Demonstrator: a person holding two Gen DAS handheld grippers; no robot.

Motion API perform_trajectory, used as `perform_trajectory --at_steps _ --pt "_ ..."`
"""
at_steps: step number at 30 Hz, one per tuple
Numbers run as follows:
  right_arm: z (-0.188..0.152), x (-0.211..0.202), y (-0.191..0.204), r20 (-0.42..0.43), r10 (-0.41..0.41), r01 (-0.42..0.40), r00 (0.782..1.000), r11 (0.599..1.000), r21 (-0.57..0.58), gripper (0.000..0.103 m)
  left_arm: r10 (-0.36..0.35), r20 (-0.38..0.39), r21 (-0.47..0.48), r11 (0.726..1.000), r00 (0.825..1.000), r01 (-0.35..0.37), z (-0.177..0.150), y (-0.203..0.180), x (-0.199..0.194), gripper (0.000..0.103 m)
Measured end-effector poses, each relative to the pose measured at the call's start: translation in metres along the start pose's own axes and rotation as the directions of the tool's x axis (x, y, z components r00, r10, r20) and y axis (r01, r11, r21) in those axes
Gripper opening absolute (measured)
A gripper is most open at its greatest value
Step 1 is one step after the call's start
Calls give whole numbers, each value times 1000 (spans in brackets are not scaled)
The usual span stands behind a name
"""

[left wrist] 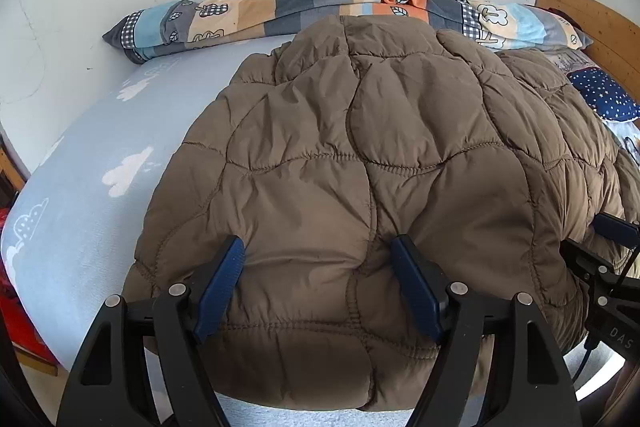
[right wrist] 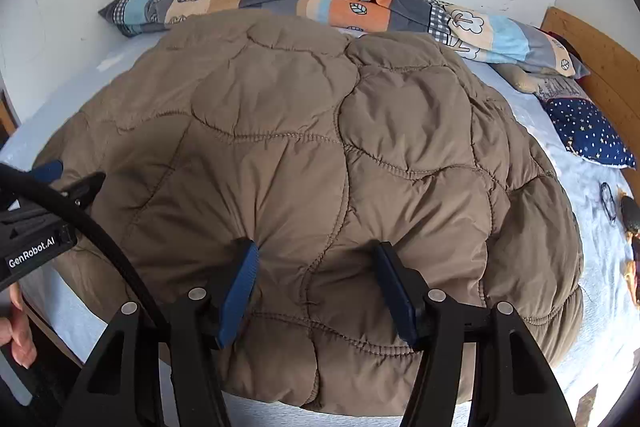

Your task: Fold large clothes

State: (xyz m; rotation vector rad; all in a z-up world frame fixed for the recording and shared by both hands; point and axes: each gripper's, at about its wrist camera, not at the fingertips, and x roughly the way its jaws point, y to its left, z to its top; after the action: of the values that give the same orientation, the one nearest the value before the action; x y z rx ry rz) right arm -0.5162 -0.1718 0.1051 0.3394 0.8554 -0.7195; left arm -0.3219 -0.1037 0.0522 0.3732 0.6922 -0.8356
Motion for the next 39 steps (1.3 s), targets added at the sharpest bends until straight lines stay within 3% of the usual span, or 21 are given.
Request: perform_trajectory --at_steps 8,14,21,28,39 --pt "-3 3 6 18 -34 34 999 999 -42 66 -33 51 -20 999 998 34 2 5 -13 75" --pt "-1 -6 7 42 -68 71 997 996 -54 74 -47 100 11 999 994 46 1 2 -30 75" --pt "-4 -36 1 99 -59 62 993 998 -28 76 -34 122 39 999 992 30 -5 -5 -47 75" --pt "-16 -76 -17 184 -41 32 982 998 51 79 -24 111 10 1000 994 23 -16 -7 -73 81" --pt "-54 -124 -11 223 -77 52 972 992 118 88 12 135 -52 999 991 -5 -40 -6 -123 85"
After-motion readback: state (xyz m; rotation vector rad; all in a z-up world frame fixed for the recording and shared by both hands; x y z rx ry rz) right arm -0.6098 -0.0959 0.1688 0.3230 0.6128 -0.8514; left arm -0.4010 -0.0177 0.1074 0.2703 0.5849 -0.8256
